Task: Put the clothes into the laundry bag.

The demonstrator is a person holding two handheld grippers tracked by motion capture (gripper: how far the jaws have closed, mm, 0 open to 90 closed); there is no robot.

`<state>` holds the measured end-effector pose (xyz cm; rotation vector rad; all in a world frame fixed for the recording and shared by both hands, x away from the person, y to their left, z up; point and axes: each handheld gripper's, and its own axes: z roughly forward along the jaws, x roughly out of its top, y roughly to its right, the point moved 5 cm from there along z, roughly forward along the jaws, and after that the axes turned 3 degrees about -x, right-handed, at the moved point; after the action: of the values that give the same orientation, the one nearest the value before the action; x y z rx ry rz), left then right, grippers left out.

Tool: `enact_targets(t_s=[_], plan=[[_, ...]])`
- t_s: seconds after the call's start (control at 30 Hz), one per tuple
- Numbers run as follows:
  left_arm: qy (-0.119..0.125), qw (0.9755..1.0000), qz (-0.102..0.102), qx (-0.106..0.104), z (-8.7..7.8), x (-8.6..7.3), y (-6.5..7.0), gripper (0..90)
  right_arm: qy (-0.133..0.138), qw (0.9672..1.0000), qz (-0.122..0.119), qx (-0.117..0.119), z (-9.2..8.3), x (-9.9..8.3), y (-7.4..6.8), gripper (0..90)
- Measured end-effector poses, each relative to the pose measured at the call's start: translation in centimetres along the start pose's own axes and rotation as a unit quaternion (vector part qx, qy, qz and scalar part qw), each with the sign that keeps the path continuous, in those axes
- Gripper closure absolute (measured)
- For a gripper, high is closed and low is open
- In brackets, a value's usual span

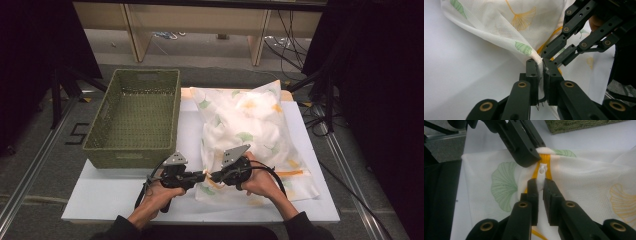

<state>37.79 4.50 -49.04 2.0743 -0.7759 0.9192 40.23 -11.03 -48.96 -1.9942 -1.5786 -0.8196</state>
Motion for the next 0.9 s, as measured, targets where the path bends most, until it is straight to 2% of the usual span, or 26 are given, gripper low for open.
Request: enact_targets(t_s=[0.03, 0.1, 0.13, 0.17, 0.2, 0.23, 0.37, 0.5, 0.67, 0.73, 0.77, 0.83, 0.87, 0.9], plan=[[0.001, 1.0000, 0.006, -0.001, -0.07, 0.12, -0.04, 82.8, -0.004, 1.0000, 0.009, -0.001, -0.12, -0.07, -0.04, 84.4], [0.001, 1.0000, 0.001, 0.002, -0.06, 0.04, -0.03, 82.9, -0.005, 0.9997, 0.023, 0.000, -0.23, -0.12, -0.20, 84.4], [0.001, 1.0000, 0.001, 0.003, -0.09, 0.03, 0.00, 82.9, 0.002, 0.9999, 0.013, 0.000, -0.22, 0.00, 0.00, 84.4], [0.001, 1.0000, 0.007, 0.003, -0.14, 0.09, -0.04, 82.9, 0.002, 0.9999, 0.017, 0.002, -0.34, 0.04, -0.10, 84.5], [0.001, 1.0000, 0.007, 0.003, -0.14, 0.09, -0.04, 83.0, 0.008, 0.9999, 0.005, 0.006, -0.32, 0.15, -0.02, 84.5], [0.003, 1.0000, 0.007, 0.003, -0.15, 0.17, -0.09, 83.0, 0.006, 0.9999, 0.015, 0.005, -0.45, 0.09, -0.11, 84.5], [0.001, 0.9999, 0.012, 0.004, 0.03, 0.16, 0.06, 83.0, 0.004, 0.9996, 0.027, 0.008, -0.28, 0.07, -0.19, 84.1], [-0.001, 0.9998, 0.021, 0.006, 0.00, 0.12, 0.02, 82.9, 0.002, 0.9997, 0.022, 0.008, -0.22, 0.06, -0.14, 85.0], [-0.002, 0.9999, 0.015, 0.009, 0.07, 0.10, 0.13, 82.9, -0.003, 0.9997, 0.023, 0.005, -0.18, -0.03, -0.17, 88.1], [-0.007, 0.9996, 0.027, 0.010, 0.04, 0.00, 0.17, 82.9, -0.002, 0.9999, 0.014, 0.007, -0.12, -0.01, -0.01, 89.3], [-0.008, 0.9994, 0.033, 0.008, 0.01, 0.05, 0.15, 82.9, -0.003, 0.9997, 0.023, 0.007, -0.16, -0.01, -0.13, 89.5], [-0.006, 0.9996, 0.027, 0.009, 0.15, -0.01, 0.38, 82.9, -0.005, 0.9996, 0.025, 0.005, -0.25, 0.00, -0.15, 89.8], [-0.010, 0.9993, 0.033, 0.011, 0.11, -0.05, 0.41, 82.9, -0.005, 0.9997, 0.026, 0.002, -0.29, 0.04, -0.07, 89.9], [-0.013, 0.9992, 0.037, 0.011, 0.10, -0.04, 0.47, 83.0, -0.003, 0.9996, 0.024, 0.011, -0.32, 0.11, -0.13, 89.9]])
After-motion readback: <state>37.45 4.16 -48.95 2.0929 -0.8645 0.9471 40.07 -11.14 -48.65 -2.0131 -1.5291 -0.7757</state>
